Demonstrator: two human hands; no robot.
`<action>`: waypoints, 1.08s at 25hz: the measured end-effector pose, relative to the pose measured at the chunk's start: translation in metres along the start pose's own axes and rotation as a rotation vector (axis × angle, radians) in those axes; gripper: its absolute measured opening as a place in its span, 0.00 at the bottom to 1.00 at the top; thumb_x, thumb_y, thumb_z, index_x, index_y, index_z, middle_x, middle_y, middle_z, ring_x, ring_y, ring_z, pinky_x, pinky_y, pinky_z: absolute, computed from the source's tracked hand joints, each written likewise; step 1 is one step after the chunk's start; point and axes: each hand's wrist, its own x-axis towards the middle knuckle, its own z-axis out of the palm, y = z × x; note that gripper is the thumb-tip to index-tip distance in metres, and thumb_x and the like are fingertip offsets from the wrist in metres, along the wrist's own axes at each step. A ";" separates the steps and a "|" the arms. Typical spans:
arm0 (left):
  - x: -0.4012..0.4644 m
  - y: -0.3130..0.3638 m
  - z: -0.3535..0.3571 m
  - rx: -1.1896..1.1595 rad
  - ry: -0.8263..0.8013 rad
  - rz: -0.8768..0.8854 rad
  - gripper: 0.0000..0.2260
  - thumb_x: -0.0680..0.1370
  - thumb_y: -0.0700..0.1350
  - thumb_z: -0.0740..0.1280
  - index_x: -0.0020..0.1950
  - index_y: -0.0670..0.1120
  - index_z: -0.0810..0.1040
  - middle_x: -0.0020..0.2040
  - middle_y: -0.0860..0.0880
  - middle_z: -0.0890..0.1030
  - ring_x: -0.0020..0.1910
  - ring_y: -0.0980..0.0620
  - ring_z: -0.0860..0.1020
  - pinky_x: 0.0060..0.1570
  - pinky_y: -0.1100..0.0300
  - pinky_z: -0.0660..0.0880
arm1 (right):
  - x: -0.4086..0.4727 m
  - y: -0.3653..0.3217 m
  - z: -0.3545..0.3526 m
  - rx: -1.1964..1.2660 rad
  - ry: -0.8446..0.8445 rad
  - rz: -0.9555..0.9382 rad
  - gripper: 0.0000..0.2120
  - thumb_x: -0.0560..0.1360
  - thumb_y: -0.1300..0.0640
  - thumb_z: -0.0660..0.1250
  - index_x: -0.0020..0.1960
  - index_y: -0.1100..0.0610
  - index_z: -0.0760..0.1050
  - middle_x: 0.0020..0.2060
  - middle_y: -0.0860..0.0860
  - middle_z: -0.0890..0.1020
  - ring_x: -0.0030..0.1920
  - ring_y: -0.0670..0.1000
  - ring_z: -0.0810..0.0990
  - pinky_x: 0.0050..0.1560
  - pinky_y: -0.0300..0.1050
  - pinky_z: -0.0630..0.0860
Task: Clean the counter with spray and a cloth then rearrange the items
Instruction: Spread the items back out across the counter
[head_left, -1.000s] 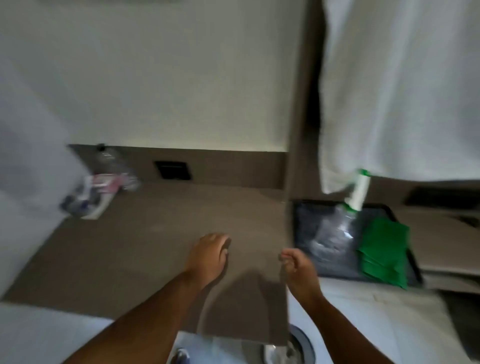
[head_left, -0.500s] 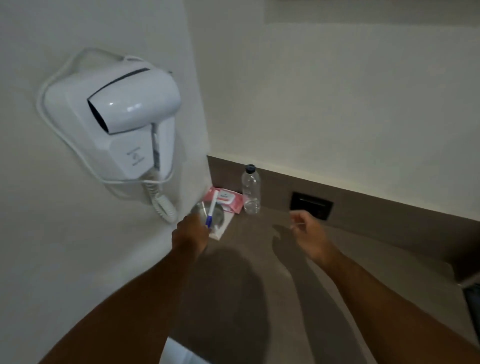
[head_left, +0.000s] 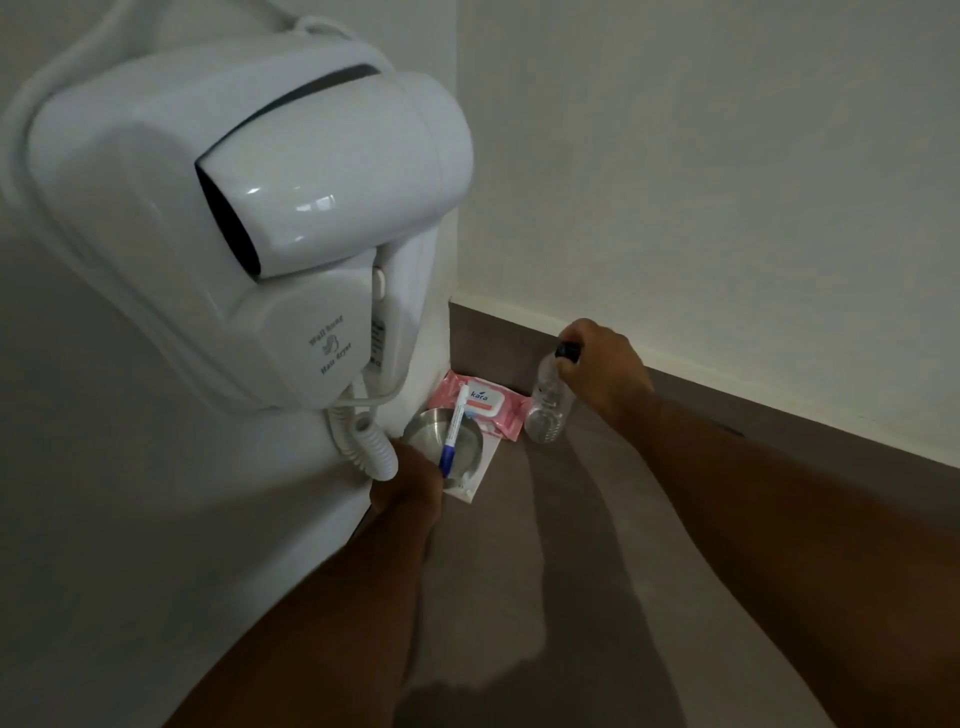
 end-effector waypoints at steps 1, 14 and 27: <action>-0.004 -0.001 -0.001 -0.029 -0.001 0.007 0.17 0.82 0.45 0.62 0.69 0.40 0.69 0.64 0.39 0.77 0.62 0.41 0.76 0.52 0.61 0.73 | -0.003 0.003 -0.005 -0.034 0.009 -0.006 0.11 0.74 0.56 0.69 0.56 0.54 0.74 0.49 0.53 0.80 0.48 0.54 0.79 0.50 0.51 0.80; -0.161 0.009 0.099 0.034 -0.421 0.337 0.09 0.73 0.38 0.63 0.52 0.42 0.69 0.41 0.39 0.78 0.31 0.41 0.79 0.32 0.46 0.80 | -0.121 0.158 -0.171 -0.054 -0.008 0.136 0.05 0.69 0.58 0.73 0.43 0.52 0.78 0.40 0.47 0.80 0.42 0.48 0.80 0.36 0.36 0.71; -0.362 0.060 0.329 0.190 -0.691 0.557 0.11 0.68 0.47 0.62 0.50 0.48 0.70 0.41 0.43 0.82 0.34 0.43 0.83 0.28 0.52 0.81 | -0.203 0.345 -0.269 -0.274 0.174 0.465 0.04 0.75 0.57 0.68 0.49 0.56 0.77 0.41 0.52 0.79 0.40 0.52 0.78 0.39 0.45 0.76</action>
